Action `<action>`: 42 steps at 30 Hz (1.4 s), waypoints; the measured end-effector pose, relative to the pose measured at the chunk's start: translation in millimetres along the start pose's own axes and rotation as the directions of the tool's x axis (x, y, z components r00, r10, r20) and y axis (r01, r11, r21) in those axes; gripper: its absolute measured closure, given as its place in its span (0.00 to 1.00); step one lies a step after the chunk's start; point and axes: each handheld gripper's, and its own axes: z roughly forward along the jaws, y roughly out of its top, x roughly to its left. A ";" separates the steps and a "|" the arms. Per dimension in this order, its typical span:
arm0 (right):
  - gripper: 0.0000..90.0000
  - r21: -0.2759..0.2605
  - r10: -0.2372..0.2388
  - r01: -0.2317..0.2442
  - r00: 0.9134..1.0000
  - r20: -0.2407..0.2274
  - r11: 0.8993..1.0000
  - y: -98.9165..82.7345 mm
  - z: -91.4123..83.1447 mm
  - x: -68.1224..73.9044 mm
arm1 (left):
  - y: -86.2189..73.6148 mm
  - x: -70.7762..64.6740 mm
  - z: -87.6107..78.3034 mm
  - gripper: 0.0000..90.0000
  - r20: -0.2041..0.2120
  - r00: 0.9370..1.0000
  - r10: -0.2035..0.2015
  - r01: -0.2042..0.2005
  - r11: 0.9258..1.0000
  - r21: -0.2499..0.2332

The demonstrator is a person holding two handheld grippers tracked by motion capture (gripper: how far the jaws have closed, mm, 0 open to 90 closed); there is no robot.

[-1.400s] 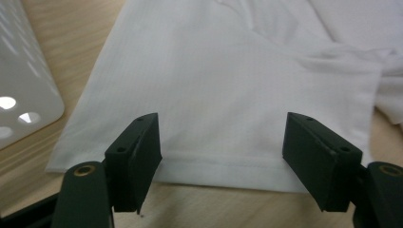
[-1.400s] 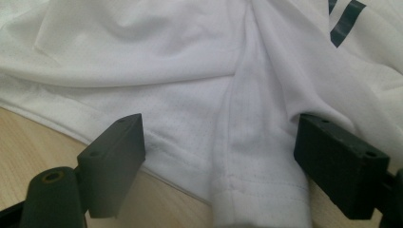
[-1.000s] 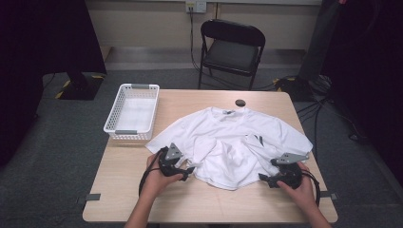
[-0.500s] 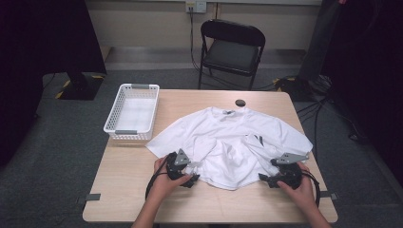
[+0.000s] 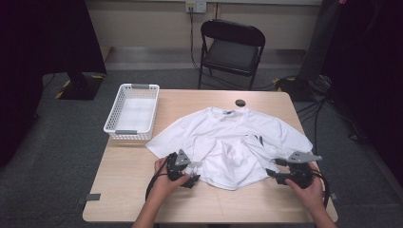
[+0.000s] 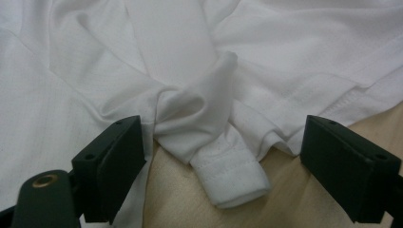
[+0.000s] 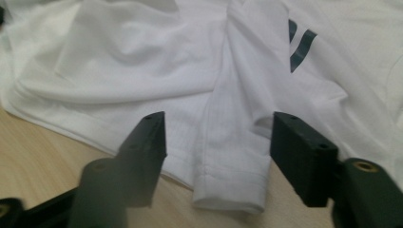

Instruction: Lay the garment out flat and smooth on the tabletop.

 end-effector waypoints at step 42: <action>0.96 0.071 0.045 -0.042 0.998 -0.041 0.997 -14.1 -6.5 1.4 | 0.1 0.4 0.1 0.16 0.003 1.000 -0.003 0.003 1.000 0.002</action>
